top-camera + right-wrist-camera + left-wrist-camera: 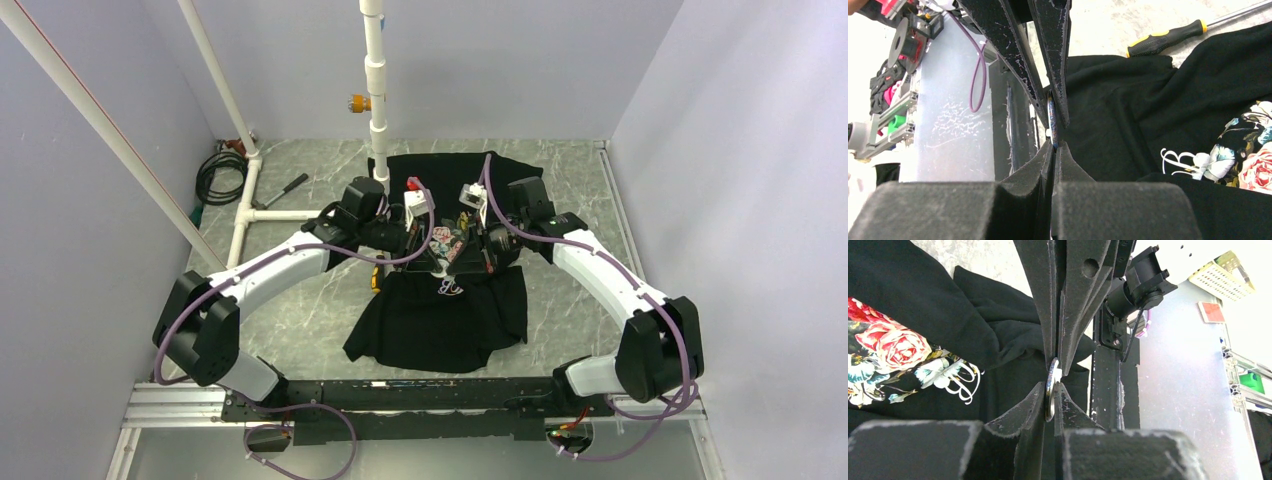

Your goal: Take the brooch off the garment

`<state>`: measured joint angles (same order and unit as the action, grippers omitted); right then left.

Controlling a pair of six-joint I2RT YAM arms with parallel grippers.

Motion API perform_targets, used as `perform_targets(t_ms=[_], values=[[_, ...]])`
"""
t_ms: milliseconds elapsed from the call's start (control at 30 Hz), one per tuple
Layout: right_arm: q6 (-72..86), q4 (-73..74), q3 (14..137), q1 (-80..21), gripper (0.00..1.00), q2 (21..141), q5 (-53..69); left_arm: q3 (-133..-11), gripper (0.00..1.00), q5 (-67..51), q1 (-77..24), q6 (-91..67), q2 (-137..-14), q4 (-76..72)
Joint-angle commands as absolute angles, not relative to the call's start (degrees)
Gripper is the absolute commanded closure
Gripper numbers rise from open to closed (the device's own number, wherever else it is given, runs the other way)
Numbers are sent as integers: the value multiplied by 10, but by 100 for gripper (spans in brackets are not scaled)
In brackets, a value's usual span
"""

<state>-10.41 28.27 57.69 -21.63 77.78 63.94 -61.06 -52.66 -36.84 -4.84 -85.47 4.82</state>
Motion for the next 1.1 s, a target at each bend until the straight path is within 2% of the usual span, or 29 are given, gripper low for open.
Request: perform_targets(t_ms=[0, 1067], values=[[-122, 297, 614, -232, 100, 761, 680, -635, 100, -515, -368, -48, -869, 32], [-181, 347, 649, -250, 100, 756, 654, -660, 99, -566, -374, -127, -942, 22]])
